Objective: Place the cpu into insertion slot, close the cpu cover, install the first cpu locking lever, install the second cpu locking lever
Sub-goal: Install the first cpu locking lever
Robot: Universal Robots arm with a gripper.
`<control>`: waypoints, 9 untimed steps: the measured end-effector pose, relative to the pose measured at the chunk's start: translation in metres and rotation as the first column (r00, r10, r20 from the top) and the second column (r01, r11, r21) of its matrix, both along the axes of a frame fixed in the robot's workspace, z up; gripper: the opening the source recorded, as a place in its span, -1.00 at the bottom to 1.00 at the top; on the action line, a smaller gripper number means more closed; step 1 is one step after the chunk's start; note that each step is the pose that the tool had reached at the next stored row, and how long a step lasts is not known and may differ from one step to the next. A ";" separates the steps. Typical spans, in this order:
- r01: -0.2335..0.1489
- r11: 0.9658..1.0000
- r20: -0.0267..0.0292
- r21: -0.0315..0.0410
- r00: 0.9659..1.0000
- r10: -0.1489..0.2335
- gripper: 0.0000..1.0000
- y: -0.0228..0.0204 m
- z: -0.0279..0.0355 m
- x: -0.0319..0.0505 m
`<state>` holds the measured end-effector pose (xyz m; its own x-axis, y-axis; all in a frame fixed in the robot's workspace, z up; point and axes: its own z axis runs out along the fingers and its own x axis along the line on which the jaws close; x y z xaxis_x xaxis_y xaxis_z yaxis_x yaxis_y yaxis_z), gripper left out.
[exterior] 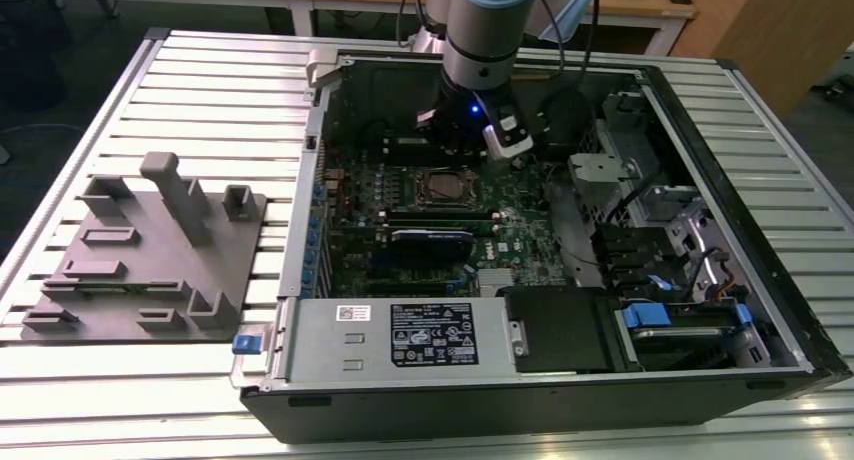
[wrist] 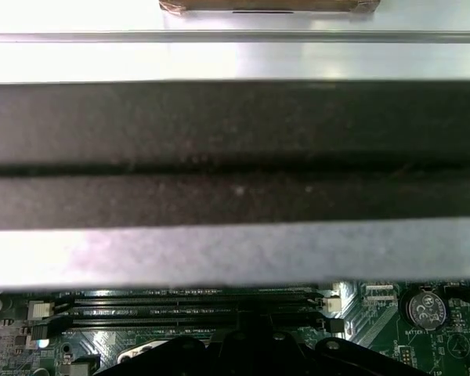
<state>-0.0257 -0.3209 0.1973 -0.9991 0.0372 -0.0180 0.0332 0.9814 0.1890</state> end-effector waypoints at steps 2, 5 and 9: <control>0.000 1.000 0.000 0.000 1.000 0.000 -0.79 0.0000 0.0001 0.0000; 0.000 1.000 0.000 -0.001 1.000 0.000 -0.79 -0.0001 0.0007 -0.0001; 0.000 1.000 0.000 0.000 1.000 0.000 -0.79 0.0000 0.0015 0.0000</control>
